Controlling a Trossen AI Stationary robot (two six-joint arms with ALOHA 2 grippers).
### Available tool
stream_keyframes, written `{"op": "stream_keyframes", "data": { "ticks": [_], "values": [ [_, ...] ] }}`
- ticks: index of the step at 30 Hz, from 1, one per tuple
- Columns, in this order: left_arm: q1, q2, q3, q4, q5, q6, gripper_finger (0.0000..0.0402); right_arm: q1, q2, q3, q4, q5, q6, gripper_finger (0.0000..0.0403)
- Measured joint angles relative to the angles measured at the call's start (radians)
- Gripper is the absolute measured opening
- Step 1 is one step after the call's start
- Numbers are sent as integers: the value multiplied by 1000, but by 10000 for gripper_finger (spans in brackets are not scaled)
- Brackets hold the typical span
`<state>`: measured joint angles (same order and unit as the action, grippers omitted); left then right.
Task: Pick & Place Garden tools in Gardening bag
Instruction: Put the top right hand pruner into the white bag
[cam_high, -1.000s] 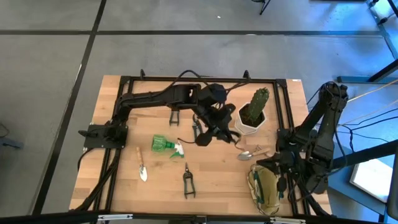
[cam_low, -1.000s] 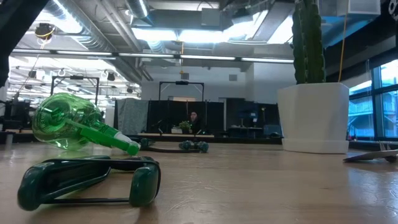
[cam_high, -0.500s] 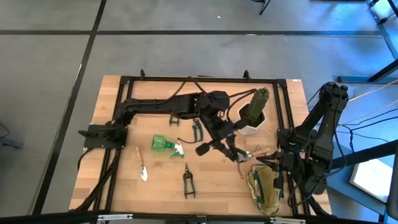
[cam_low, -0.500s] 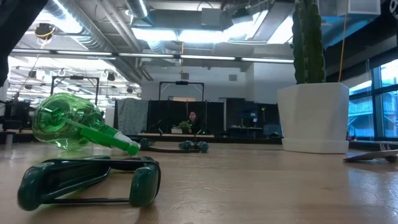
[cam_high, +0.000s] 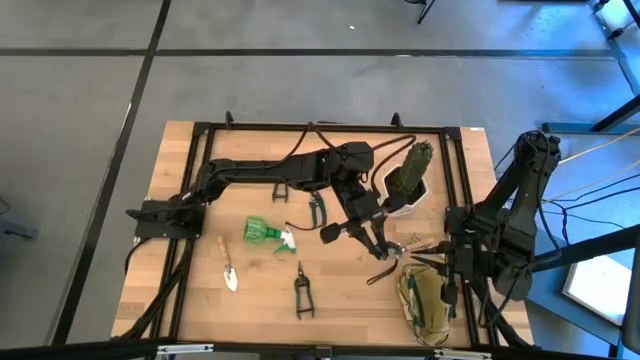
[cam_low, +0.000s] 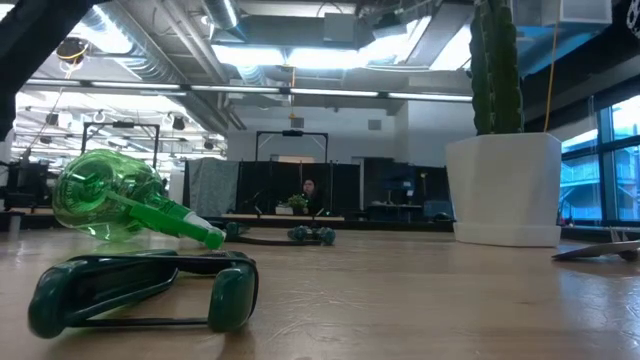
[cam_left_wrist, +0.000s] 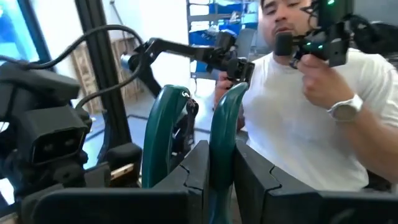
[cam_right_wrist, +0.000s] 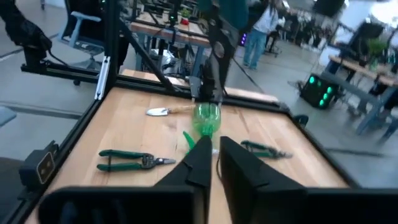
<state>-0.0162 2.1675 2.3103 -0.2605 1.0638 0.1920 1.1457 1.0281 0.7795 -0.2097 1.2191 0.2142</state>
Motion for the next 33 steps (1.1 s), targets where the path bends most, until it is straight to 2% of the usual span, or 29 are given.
{"op": "stream_keyframes", "data": {
  "ticks": [7, 11, 14, 21, 28, 33],
  "values": [
    [3, 61, 2, 111, 90, -85, 39, -93, -5, 0, 214, -96, -282, 139],
    [21, 70, 1, 131, 108, -106, 39, -142, -6, 0, 312, -232, -373, 190],
    [28, 68, 1, 131, 114, -104, 39, -171, -6, 0, 351, -326, -398, 213],
    [27, 68, 1, 119, 129, -101, 39, -227, -6, 0, 390, -357, -409, 224],
    [28, 68, 1, 92, 127, -77, 39, -235, -6, 0, 426, -364, -401, 224],
    [27, 68, 1, 89, 121, -74, 39, -257, -6, 0, 452, -443, -405, 225]
  ]
}}
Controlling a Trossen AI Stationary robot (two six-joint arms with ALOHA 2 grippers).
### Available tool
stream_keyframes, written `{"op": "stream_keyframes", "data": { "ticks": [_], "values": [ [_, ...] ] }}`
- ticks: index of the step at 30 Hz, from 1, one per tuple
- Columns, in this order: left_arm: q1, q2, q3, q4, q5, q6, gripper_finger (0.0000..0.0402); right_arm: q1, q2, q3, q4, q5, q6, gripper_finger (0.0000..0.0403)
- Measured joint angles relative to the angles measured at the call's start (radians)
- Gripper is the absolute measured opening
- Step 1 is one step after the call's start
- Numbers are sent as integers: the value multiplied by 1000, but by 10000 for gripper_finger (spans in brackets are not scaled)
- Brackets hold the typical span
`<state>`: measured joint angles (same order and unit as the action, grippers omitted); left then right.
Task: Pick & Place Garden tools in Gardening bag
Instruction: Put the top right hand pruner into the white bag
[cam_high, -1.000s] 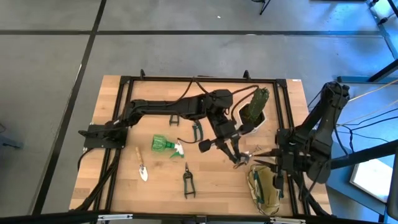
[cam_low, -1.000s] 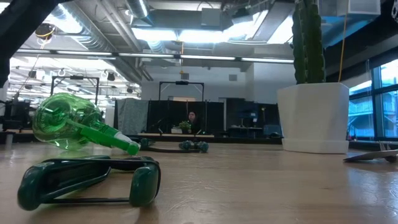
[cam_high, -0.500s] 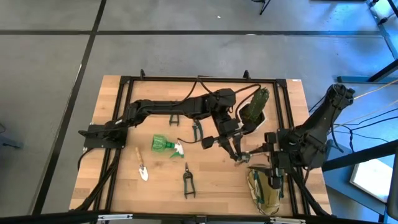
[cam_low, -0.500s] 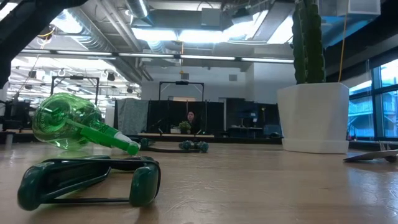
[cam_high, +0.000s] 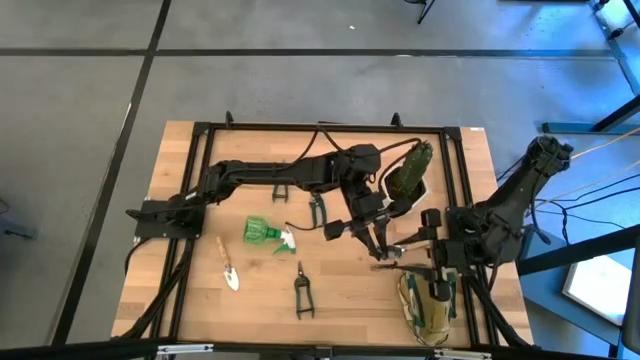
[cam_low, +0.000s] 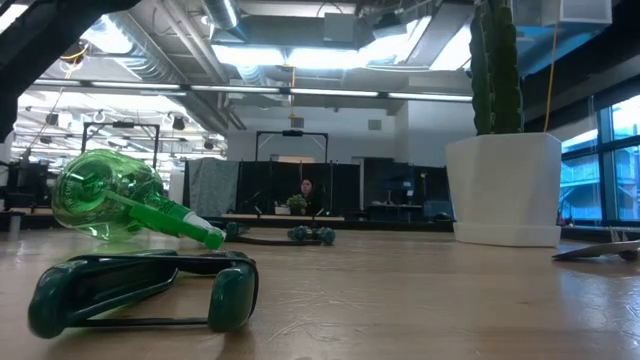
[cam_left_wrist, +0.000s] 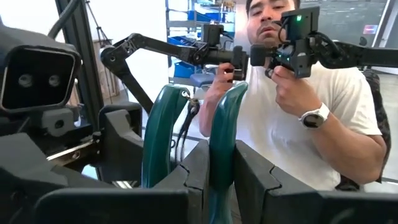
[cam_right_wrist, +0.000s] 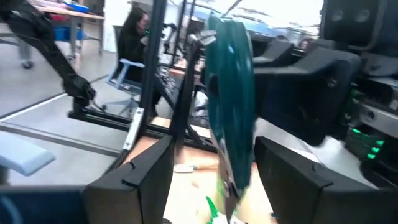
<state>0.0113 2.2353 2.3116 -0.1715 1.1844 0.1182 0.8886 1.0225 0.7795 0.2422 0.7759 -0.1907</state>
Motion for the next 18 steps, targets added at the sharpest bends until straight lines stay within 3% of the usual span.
{"op": "stream_keyframes", "data": {
  "ticks": [18],
  "values": [
    [-3, 0, 0, -17, -49, 36, 39, -99, 19, 0, 21, -160, 37, 225]
  ]
}}
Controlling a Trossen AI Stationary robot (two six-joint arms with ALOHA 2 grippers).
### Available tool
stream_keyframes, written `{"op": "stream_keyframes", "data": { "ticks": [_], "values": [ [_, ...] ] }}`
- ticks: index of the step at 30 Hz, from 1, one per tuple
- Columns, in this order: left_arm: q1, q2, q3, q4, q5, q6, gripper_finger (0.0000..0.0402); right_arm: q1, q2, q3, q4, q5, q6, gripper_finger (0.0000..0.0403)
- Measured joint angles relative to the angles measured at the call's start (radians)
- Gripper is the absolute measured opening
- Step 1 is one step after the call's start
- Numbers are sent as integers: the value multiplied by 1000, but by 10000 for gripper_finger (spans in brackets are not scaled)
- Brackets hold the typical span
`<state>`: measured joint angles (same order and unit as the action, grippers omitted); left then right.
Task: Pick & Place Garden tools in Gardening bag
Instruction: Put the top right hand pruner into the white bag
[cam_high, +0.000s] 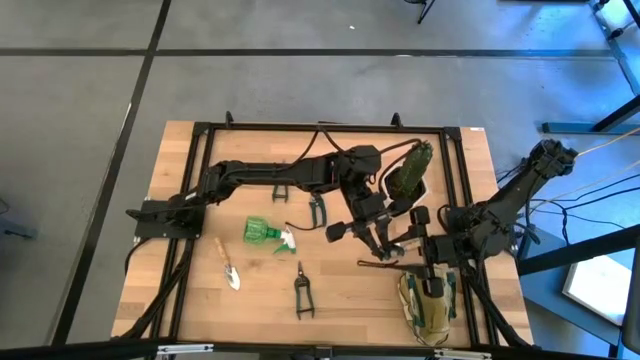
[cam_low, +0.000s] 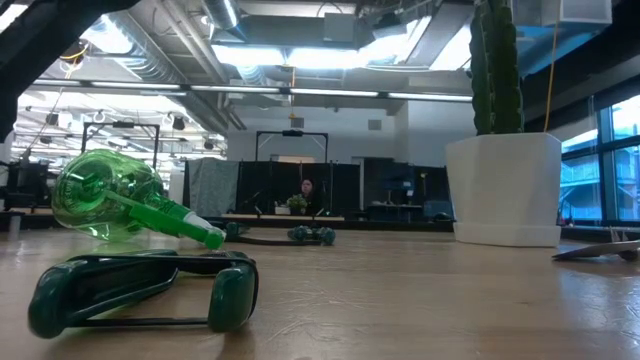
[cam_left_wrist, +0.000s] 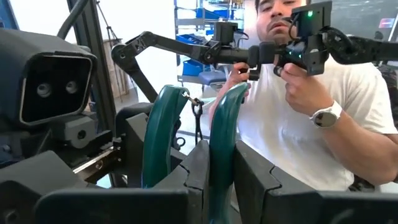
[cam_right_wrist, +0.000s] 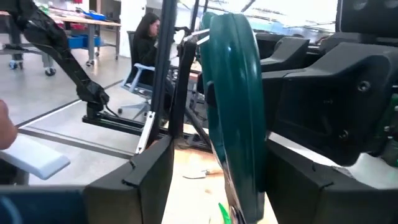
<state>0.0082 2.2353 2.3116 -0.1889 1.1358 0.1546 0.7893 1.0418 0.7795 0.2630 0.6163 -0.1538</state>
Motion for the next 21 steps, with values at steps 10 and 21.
{"op": "stream_keyframes", "data": {
  "ticks": [10, 21],
  "values": [
    [0, 0, 0, -17, -8, 14, 39, 0, 1, 0, 7, -2, 0, 225],
    [-1, 0, 0, -36, -14, 14, 39, -1, 0, 0, -30, -64, 56, 225]
  ]
}}
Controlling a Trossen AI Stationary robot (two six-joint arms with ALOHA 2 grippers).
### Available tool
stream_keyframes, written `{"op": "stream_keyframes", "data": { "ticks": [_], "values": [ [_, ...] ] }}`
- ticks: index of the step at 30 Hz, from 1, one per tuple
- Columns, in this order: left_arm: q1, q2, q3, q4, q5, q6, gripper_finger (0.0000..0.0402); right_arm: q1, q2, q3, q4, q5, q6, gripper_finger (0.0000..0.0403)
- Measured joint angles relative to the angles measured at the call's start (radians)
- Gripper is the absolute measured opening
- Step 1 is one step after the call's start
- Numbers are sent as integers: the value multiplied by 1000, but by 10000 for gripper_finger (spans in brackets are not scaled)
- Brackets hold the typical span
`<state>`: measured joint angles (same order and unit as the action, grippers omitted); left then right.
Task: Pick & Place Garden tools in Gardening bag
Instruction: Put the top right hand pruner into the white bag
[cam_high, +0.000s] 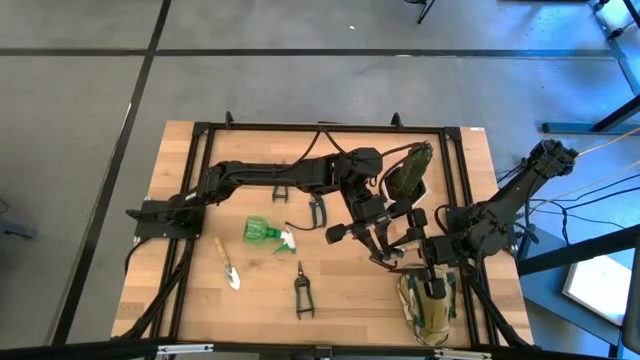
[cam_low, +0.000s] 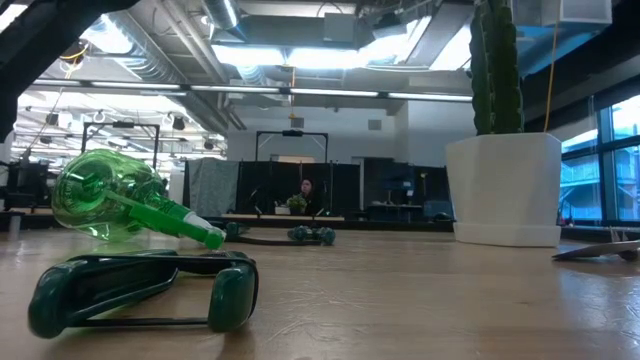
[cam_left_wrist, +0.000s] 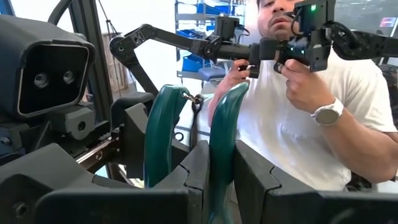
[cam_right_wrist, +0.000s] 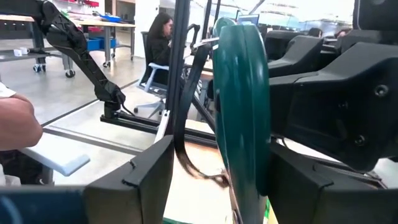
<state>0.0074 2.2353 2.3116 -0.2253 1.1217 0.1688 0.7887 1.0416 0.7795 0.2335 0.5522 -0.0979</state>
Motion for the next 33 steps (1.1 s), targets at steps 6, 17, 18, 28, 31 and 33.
{"op": "stream_keyframes", "data": {
  "ticks": [6, 17, 18, 28, 31, 33],
  "values": [
    [0, 0, 0, -25, -23, 10, 39, 5, -4, 0, -34, -1, 55, 225],
    [2, 0, 0, -21, -34, 14, 39, 3, -11, 0, -66, 17, 68, 225],
    [2, 0, 0, -21, -34, 14, 39, 3, -11, 0, -70, 17, 68, 225],
    [2, 0, 0, -19, -29, 13, 39, 2, -11, 0, -59, 27, 60, 175],
    [2, -1, 0, -16, -27, 14, 39, 2, -11, 0, -41, 28, 41, 142],
    [2, -1, 0, -15, -26, 14, 39, 1, -11, 0, -34, 28, 34, 121]
  ]
}}
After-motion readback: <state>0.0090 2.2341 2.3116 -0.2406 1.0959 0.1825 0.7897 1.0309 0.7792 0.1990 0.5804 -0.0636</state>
